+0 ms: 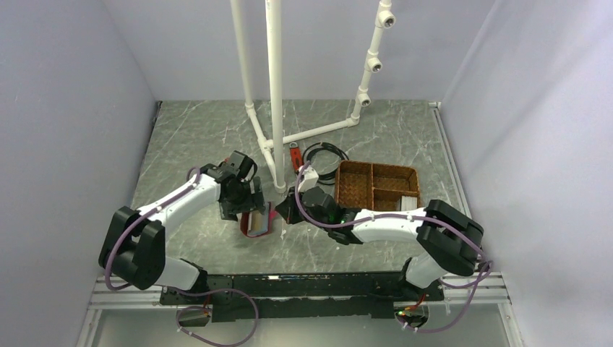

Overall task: Put the credit cards into the card holder
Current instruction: Open the card holder at the center of the board.

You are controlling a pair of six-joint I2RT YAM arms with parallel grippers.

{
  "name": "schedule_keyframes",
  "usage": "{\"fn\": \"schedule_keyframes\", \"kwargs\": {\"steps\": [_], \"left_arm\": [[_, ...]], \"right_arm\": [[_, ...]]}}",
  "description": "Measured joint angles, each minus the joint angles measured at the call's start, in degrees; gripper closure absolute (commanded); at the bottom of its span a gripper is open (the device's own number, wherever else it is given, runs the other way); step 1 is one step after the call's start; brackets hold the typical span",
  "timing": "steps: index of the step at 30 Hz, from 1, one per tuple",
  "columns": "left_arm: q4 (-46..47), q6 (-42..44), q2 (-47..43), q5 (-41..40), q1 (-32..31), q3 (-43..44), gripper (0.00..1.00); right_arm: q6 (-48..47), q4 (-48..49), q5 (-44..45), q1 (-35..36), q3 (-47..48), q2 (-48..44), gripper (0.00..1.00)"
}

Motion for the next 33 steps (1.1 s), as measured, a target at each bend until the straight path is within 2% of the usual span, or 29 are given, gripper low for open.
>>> {"fn": "schedule_keyframes", "kwargs": {"steps": [6,12,25,29,33], "left_arm": [[-0.26,0.87,0.17,-0.79,0.74,-0.28,0.01],[1.42,1.88,-1.79,0.98,1.90,-2.62,0.01],[7.23,1.73,-12.98,9.25,6.23,-8.68,0.00],[7.98,1.42,-12.20,10.64,6.62,-9.20,0.04],[8.28,1.42,-11.69,11.04,6.62,-9.20,0.13]], "right_arm": [[-0.02,-1.90,0.98,-0.02,-0.59,-2.97,1.00],[-0.13,-2.21,0.83,-0.02,-0.59,-4.02,1.00],[-1.55,-4.37,-2.32,0.04,3.87,-3.80,1.00],[-1.60,-4.33,-2.38,0.13,4.39,-3.19,1.00],[-1.55,-4.79,-2.01,0.13,4.39,-3.02,1.00]]}}
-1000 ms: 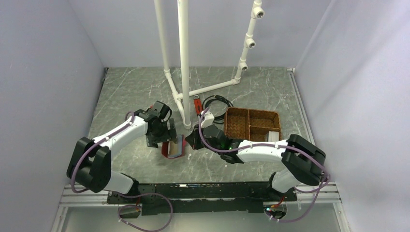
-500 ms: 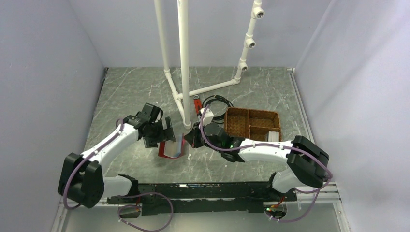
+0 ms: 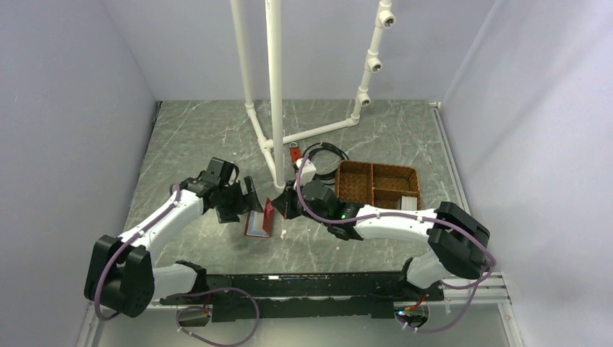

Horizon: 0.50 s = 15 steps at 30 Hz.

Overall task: Put the credit cards into the card holder
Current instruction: Open the card holder at the center of the board.

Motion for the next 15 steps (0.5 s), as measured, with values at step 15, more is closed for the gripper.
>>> {"fn": "schedule_keyframes", "kwargs": {"steps": [15], "left_arm": [[0.48,0.76,1.70,2.93,0.00,0.02,0.24]], "right_arm": [[4.92,-24.22,18.53,-0.28,-0.66,3.45,1.00]]}}
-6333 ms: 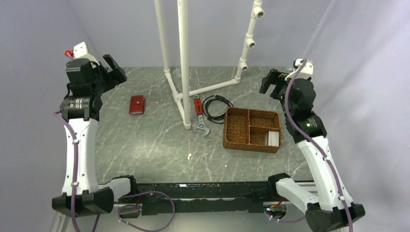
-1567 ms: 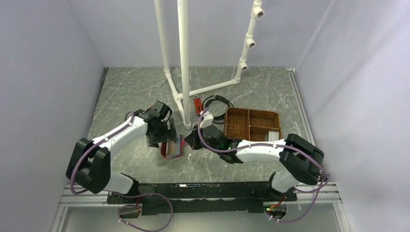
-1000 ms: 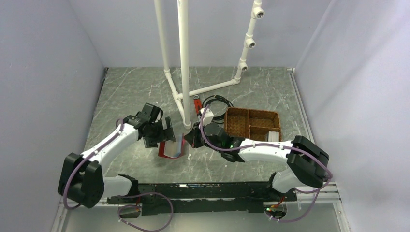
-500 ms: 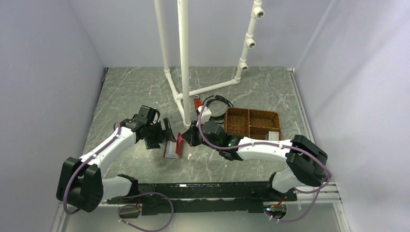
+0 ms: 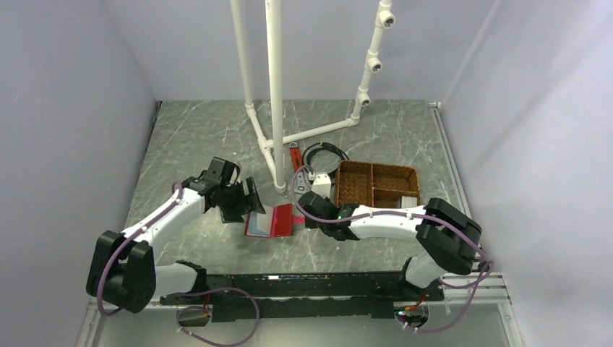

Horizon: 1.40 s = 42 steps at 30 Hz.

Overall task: Put the credit cards into the card holder
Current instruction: Open the card holder at the center of the board, then turn over the card slot in the card holder.

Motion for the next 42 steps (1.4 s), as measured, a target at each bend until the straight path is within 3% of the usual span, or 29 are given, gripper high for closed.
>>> {"fn": "schedule_keyframes", "kwargs": {"steps": [2,5,7,18,21,25,32,37,42], "left_arm": [[0.76,-0.11,0.02,0.61,0.04,0.00,0.32],[2.73,-0.24,0.94,2.75,0.11,0.00,0.60],[4.72,-0.46,2.54,4.61,0.11,-0.02,0.69],[19.50,-4.87,11.04,12.61,-4.55,-1.22,0.65],[23.89,-7.13,14.51,14.36,-7.45,-1.57,0.58],[29.59,-10.43,16.87,17.25,-9.05,-4.61,0.53],[25.11,-10.16,12.11,15.34,-9.01,-6.25,0.53],[21.84,-9.22,4.37,13.14,-8.63,-7.21,0.59],[21.77,-9.27,5.53,13.14,-8.41,-8.94,0.63]], "right_arm": [[-0.50,-1.79,0.74,0.00,-0.42,0.04,0.94],[-3.13,-1.38,0.20,0.00,-0.48,0.04,0.85],[-4.83,-0.81,-0.90,0.00,-0.42,0.04,0.81],[-10.12,-0.35,-5.55,-0.11,1.51,-1.73,0.41],[-11.04,-0.79,-6.88,-0.35,1.53,-5.79,0.37],[-11.02,1.03,-11.93,-2.56,2.10,-9.14,0.41],[-8.02,7.23,-25.64,-9.79,4.04,-2.12,0.80],[-6.40,10.36,-31.85,-9.70,5.62,3.58,0.83],[-5.66,13.18,-35.80,-9.53,7.58,10.69,0.87]]}}
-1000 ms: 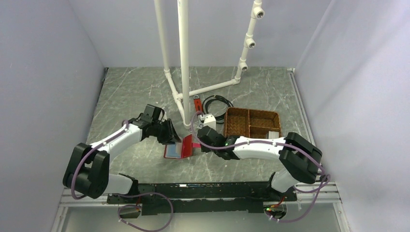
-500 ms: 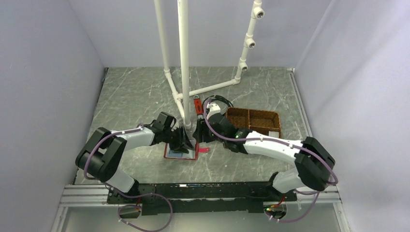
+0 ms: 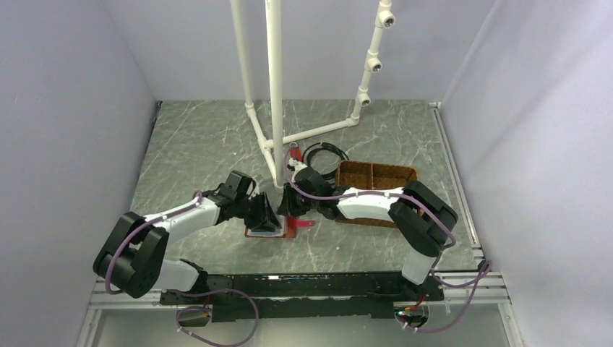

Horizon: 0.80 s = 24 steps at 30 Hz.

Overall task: Put the credit cards into the card holder
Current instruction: Turn over the card slot in the card holder.

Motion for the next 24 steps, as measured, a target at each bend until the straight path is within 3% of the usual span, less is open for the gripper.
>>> {"fn": "schedule_keyframes", "kwargs": {"steps": [3,6,8,14,16,19,24], "left_arm": [[-1.44,0.37,0.46,-0.20,0.00,-0.11,0.55],[-5.01,1.86,-0.87,-1.05,0.44,0.87,0.34],[-8.11,3.02,-3.58,-1.68,1.53,2.12,0.27],[-14.29,6.67,-11.41,-2.16,10.36,5.81,0.26],[-15.13,7.91,-11.85,-1.75,13.46,5.88,0.21],[-15.89,9.18,-9.92,-0.63,14.75,5.88,0.20],[-15.47,9.49,-6.78,2.12,14.78,5.49,0.26]], "right_arm": [[0.07,-0.13,-0.15,0.13,-0.07,1.40,0.88],[0.02,0.11,0.76,0.24,-0.52,1.31,0.89],[-0.04,0.11,1.55,0.28,-1.42,1.31,0.90],[-0.17,0.00,3.37,0.28,-3.76,1.33,0.91],[-0.35,0.04,3.69,0.28,-3.82,1.33,0.92],[-0.52,0.04,3.78,0.28,-3.82,1.33,0.93],[-0.57,0.07,3.76,0.28,-3.82,1.33,0.93]]}}
